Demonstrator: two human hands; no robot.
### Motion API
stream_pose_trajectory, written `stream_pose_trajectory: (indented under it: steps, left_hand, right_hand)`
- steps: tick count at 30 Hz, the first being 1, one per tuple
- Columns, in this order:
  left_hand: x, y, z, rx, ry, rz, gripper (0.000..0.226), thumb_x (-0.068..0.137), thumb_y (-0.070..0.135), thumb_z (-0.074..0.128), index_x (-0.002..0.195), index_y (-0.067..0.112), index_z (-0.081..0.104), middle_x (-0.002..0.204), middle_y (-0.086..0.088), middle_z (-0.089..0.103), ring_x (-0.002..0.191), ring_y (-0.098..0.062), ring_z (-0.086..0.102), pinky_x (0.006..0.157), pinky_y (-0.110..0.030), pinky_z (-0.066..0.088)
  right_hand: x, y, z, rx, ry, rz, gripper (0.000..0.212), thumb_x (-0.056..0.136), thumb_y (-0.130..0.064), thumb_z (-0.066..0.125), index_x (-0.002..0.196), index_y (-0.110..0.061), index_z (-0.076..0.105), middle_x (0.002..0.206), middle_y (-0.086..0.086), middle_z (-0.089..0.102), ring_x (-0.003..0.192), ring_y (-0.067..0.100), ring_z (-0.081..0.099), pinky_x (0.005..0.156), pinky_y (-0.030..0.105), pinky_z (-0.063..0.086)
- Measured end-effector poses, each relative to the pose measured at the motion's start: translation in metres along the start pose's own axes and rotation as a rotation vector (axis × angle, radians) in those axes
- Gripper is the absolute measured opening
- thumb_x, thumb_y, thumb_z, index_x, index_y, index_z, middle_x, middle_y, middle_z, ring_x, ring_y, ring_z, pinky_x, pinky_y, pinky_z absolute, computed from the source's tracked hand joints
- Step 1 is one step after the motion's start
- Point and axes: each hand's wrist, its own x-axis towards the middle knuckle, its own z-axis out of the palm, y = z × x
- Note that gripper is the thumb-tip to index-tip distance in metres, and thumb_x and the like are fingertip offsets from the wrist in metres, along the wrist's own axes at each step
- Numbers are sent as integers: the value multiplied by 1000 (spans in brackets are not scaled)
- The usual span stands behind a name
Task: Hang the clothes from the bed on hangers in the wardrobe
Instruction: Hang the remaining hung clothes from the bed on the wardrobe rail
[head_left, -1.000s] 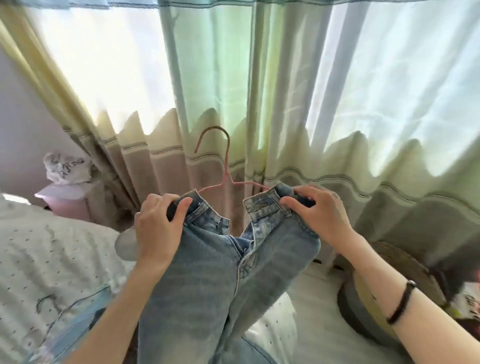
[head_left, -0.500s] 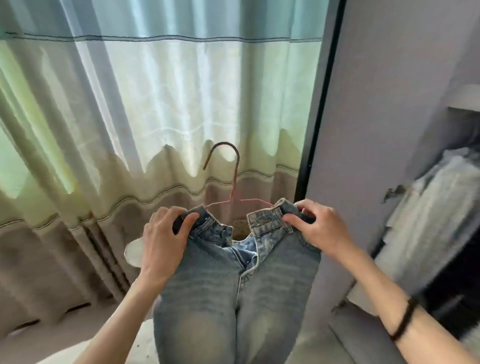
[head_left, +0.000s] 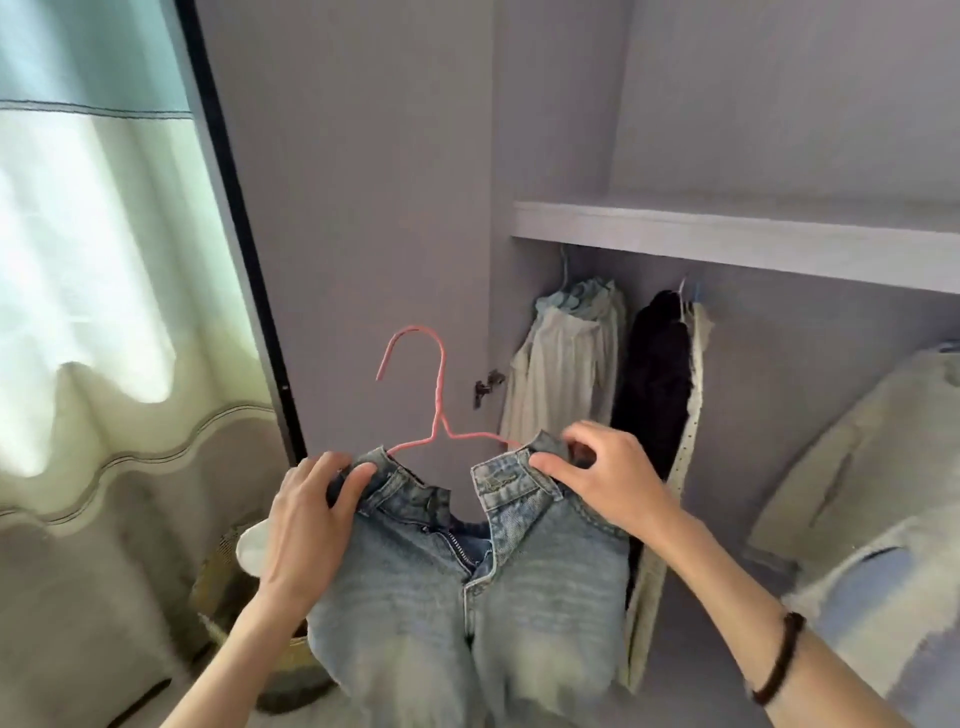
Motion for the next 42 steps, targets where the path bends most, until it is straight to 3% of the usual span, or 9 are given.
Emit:
stream_pose_trajectory:
  steps: [6, 10, 17, 21, 24, 30, 34, 39, 42]
  left_hand:
    - [31, 32, 77, -54, -138, 44, 30, 89, 40, 47, 94, 15, 62, 86, -1, 55, 90, -26, 46, 78, -36, 34]
    - [52, 57, 123, -12, -281, 99, 30, 95, 38, 44, 108, 17, 61, 104, -4, 57, 103, -26, 45, 73, -31, 27]
    - [66, 96, 206, -190, -594, 292, 31, 94, 36, 46, 106, 12, 63, 103, -9, 61, 94, -28, 54, 79, -40, 46]
    - [54, 122, 240, -229, -792, 432, 40, 95, 25, 50, 132, 10, 48, 128, -10, 51, 119, -27, 45, 99, -32, 35]
    - [48, 137, 253, -248, -856, 552, 44, 96, 25, 46, 138, 13, 39, 141, -5, 40, 132, -21, 32, 105, -24, 25]
    - [63, 162, 262, -251, -780, 697, 42, 98, 23, 42, 139, 15, 38, 143, -4, 37, 136, -18, 24, 110, -27, 20]
    - [91, 178, 273, -227, -737, 727, 42, 97, 24, 43, 139, 16, 39, 149, -6, 29, 141, -21, 14, 113, -33, 15]
    - [153, 197, 289, -222, -486, 790, 44, 95, 17, 48, 138, 11, 41, 150, -14, 27, 142, -30, 14, 115, -42, 16]
    - [196, 210, 300, -157, -315, 846, 47, 93, 11, 52, 138, 8, 41, 148, -19, 28, 140, -37, 18, 112, -53, 19]
  right_hand:
    - [-18, 41, -43, -57, 21, 215, 34, 75, -53, 64, 90, -23, 60, 62, -10, 47, 57, 4, 43, 55, 19, 34]
    - [-34, 54, -60, -127, 92, 274, 35, 83, -44, 62, 60, -23, 45, 54, -6, 38, 48, 7, 34, 53, 26, 26]
    - [-71, 67, -83, -332, 292, 520, 43, 84, -46, 60, 57, -22, 37, 53, -4, 36, 50, 10, 35, 53, 30, 25]
    - [-91, 67, -87, -479, 438, 760, 42, 84, -50, 58, 67, -12, 51, 59, 0, 50, 60, 18, 50, 55, 32, 34]
    - [-104, 72, -93, -527, 547, 905, 41, 86, -50, 55, 63, -17, 46, 58, -5, 50, 63, 21, 51, 57, 31, 37]
    - [-120, 90, -104, -606, 700, 1086, 35, 88, -51, 50, 76, -18, 55, 76, 3, 62, 77, 30, 59, 62, 33, 44]
    - [-102, 112, -114, -570, 751, 1122, 33, 89, -48, 51, 80, -16, 56, 81, 7, 63, 81, 32, 59, 61, 32, 39]
    - [-43, 152, -126, -409, 725, 1123, 21, 91, -37, 53, 82, -18, 58, 78, 5, 56, 78, 27, 53, 63, 31, 37]
    - [-3, 185, -126, -321, 711, 1082, 16, 90, -31, 53, 88, -17, 60, 87, 9, 63, 91, 32, 59, 66, 32, 39]
